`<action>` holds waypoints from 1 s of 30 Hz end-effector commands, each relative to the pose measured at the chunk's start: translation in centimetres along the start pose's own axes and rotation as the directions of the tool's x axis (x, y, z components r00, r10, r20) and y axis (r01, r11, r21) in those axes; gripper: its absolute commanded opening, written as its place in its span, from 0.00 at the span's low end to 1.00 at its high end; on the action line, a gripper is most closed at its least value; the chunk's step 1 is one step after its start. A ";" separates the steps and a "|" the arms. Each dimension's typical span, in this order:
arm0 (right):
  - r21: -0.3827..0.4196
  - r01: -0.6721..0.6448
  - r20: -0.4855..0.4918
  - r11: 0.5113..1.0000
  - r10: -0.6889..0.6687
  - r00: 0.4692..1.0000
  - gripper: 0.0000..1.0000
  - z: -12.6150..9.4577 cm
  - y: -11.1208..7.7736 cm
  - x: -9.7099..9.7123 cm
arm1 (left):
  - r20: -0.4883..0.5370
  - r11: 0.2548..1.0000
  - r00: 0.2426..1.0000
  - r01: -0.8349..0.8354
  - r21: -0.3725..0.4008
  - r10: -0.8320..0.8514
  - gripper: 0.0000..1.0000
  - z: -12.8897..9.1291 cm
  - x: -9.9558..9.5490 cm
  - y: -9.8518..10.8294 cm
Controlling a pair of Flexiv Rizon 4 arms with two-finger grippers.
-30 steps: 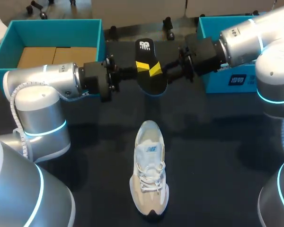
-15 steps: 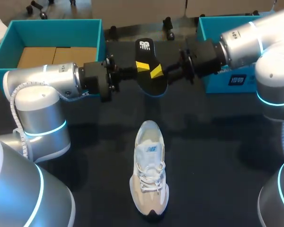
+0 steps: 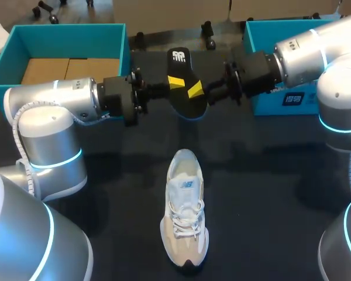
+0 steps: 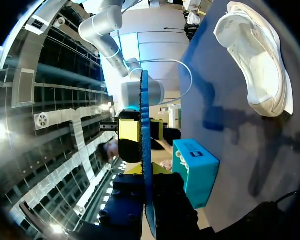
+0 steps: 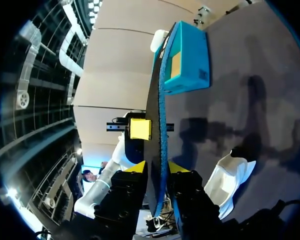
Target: Take the shoe out of the shoebox, open the shoe tongue, remove and reinsert the insole, then place the shoe into the shoebox
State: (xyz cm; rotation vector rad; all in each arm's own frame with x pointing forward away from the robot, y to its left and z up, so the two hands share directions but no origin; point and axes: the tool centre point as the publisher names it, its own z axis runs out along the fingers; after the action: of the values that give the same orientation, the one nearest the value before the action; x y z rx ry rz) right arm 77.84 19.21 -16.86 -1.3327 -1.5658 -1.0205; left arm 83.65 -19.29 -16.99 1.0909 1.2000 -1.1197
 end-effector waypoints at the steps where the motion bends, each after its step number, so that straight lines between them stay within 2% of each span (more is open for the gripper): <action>1: 0.007 0.003 0.001 1.000 -0.003 1.000 0.22 0.3 0.3 0.0 | -0.001 1.000 1.000 -0.001 -0.002 0.001 0.00 0.2 0.0 0.0; 3: 0.007 0.006 0.001 1.000 -0.006 1.000 0.23 0.4 0.3 0.0 | -0.001 1.000 1.000 -0.001 -0.002 0.001 0.00 0.2 0.0 0.0; 6: 0.005 0.008 0.000 1.000 -0.008 1.000 0.34 0.4 0.4 0.0 | -0.001 1.000 1.000 -0.001 -0.002 0.001 0.00 0.2 0.0 0.0; 8: 0.005 0.008 -0.004 1.000 -0.008 1.000 0.34 0.4 0.4 -0.1 | -0.001 1.000 1.000 -0.001 -0.002 0.001 0.00 0.2 0.0 0.0; 11: 0.003 0.011 -0.008 1.000 -0.011 1.000 0.29 0.4 0.5 -0.1 | -0.001 1.000 1.000 -0.001 -0.002 0.001 0.00 0.2 0.0 0.0; 14: 0.001 0.016 -0.012 1.000 -0.016 1.000 0.07 0.4 0.7 -0.1 | -0.001 1.000 1.000 -0.001 -0.002 0.001 0.00 0.2 0.0 0.0; 16: 0.002 0.018 -0.013 1.000 -0.018 1.000 0.01 0.4 0.7 -0.1 | -0.001 1.000 1.000 -0.001 -0.002 0.001 0.00 0.2 0.0 0.0; 24: -0.010 0.037 -0.020 0.999 -0.037 0.999 0.00 0.5 0.6 -0.1 | -0.002 1.000 1.000 -0.001 -0.002 0.001 0.00 0.2 0.0 0.0; 26: -0.018 0.043 -0.024 0.999 -0.043 0.999 0.00 0.4 0.6 -0.2 | -0.006 1.000 1.000 -0.002 -0.002 0.002 0.50 0.1 0.0 0.0; 27: -0.024 0.049 -0.027 0.999 -0.049 0.998 0.00 0.4 0.6 -0.2 | -0.010 1.000 1.000 0.010 -0.001 -0.010 0.93 0.0 -0.1 0.0; 28: -0.029 0.048 -0.028 0.998 -0.049 0.998 0.00 0.4 0.5 -0.3 | -0.014 1.000 1.000 0.020 0.004 -0.020 1.00 -0.2 -0.2 0.0; 30: -0.042 0.064 -0.030 0.997 -0.065 0.997 0.00 0.3 0.4 -0.4 | -0.030 1.000 0.999 0.025 0.006 -0.024 1.00 -0.7 -0.4 0.0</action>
State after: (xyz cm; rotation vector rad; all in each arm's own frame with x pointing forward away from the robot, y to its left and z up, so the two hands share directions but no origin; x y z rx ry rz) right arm 78.78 19.41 -17.05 -1.2934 -1.5845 -1.0905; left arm 83.65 -19.16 -17.09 1.0876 1.2202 -1.1322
